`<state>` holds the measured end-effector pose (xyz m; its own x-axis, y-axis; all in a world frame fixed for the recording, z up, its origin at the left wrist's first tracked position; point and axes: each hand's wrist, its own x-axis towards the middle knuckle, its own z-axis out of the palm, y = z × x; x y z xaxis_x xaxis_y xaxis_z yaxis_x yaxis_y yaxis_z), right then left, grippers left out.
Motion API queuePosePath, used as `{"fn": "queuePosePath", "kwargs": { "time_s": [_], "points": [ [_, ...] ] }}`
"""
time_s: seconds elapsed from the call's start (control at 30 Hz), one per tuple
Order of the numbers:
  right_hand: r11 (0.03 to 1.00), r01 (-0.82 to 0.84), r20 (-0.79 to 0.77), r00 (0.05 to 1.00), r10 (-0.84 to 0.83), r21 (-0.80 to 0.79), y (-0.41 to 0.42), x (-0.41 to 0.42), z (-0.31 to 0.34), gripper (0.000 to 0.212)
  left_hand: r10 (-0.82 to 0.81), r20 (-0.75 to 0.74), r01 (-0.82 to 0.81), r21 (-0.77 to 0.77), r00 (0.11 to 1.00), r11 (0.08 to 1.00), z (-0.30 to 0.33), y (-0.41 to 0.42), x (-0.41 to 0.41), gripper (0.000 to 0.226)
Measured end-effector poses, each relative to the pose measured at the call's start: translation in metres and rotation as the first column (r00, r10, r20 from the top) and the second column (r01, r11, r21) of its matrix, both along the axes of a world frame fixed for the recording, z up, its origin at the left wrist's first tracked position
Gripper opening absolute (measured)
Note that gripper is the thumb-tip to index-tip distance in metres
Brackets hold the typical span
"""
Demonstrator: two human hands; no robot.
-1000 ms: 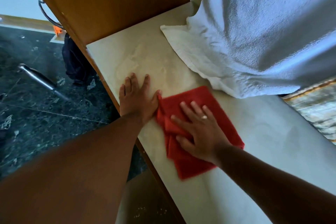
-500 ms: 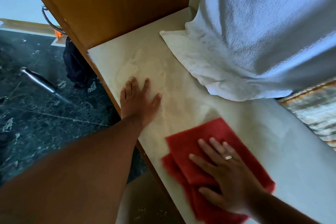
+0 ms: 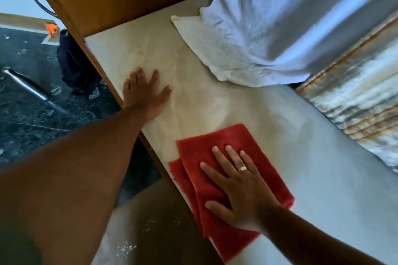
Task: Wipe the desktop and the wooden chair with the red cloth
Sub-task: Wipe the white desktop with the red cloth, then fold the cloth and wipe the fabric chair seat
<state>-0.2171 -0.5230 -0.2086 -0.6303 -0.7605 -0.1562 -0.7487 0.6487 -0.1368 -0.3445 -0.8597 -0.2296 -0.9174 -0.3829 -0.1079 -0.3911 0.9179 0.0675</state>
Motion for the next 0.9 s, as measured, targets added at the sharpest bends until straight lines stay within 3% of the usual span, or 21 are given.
{"fn": "queuePosePath", "kwargs": {
  "time_s": [0.13, 0.2, 0.23, 0.27, 0.33, 0.43, 0.5, 0.57, 0.63, 0.67, 0.73, 0.8, 0.83, 0.9],
  "points": [
    [0.998, 0.051, 0.054, 0.997, -0.053, 0.039, 0.058, 0.010, 0.020, 0.075, -0.029, 0.199, 0.017, 0.063, 0.980, 0.998, 0.017, 0.023, 0.028, 0.089],
    [0.973, 0.230, 0.101, 0.969, -0.228, -0.009, 0.076, 0.016, 0.032, 0.074, -0.135, 0.137, 0.117, 0.137, 0.981, 0.984, 0.033, 0.063, 0.049, 0.087],
    [0.931, 0.364, 0.106, 0.928, -0.358, -0.039, 0.087, 0.020, 0.038, 0.074, -0.263, 0.075, 0.249, 0.159, 0.962, 0.955, 0.042, 0.090, 0.057, 0.085],
    [0.864, 0.497, 0.095, 0.866, -0.490, -0.074, 0.097, 0.024, 0.042, 0.074, -0.427, 0.020, 0.418, 0.166, 0.904, 0.893, 0.052, 0.118, 0.062, 0.083],
    [0.708, 0.699, 0.077, 0.715, -0.695, -0.105, 0.117, 0.031, 0.048, 0.069, -0.747, 0.018, 0.739, 0.133, 0.665, 0.661, 0.067, 0.173, 0.060, 0.081],
    [0.584, 0.812, 0.160, 0.576, -0.802, 0.005, 0.128, 0.031, 0.051, 0.057, -0.905, 0.279, 0.938, 0.033, 0.322, 0.344, 0.077, 0.238, 0.044, 0.085],
    [0.591, 0.803, 0.227, 0.562, -0.795, 0.079, 0.129, 0.020, 0.054, 0.051, -0.886, 0.406, 0.970, -0.009, 0.225, 0.242, 0.087, 0.261, 0.033, 0.080],
    [0.625, 0.766, 0.309, 0.564, -0.766, 0.149, 0.128, 0.008, 0.061, 0.041, -0.891, 0.405, 0.975, -0.010, 0.207, 0.222, 0.101, 0.268, 0.029, 0.059],
    [0.671, 0.733, 0.397, 0.586, -0.706, 0.111, 0.128, -0.001, 0.067, 0.027, -0.923, 0.315, 0.964, 0.073, 0.222, 0.257, 0.113, 0.260, 0.038, 0.029],
    [0.685, 0.727, 0.452, 0.596, -0.664, 0.049, 0.127, -0.005, 0.070, 0.024, -0.927, 0.265, 0.939, 0.148, 0.265, 0.310, 0.117, 0.250, 0.045, 0.025],
    [0.634, 0.765, 0.637, 0.547, -0.543, -0.116, 0.121, -0.008, 0.080, 0.024, -0.874, 0.163, 0.805, 0.340, 0.458, 0.486, 0.126, 0.219, 0.065, 0.026],
    [0.472, 0.849, 0.844, 0.420, -0.332, -0.237, 0.107, -0.006, 0.092, 0.019, -0.713, 0.081, 0.563, 0.555, 0.696, 0.612, 0.136, 0.180, 0.087, 0.026],
    [0.399, 0.879, 0.898, 0.372, -0.233, -0.261, 0.097, -0.004, 0.097, 0.015, -0.599, 0.053, 0.418, 0.666, 0.799, 0.617, 0.141, 0.159, 0.100, 0.026],
    [0.307, 0.913, 0.950, 0.304, -0.070, -0.269, 0.073, 0.001, 0.108, 0.022, -0.345, 0.013, 0.178, 0.837, 0.939, 0.517, 0.148, 0.119, 0.134, 0.026]
  ]
}}
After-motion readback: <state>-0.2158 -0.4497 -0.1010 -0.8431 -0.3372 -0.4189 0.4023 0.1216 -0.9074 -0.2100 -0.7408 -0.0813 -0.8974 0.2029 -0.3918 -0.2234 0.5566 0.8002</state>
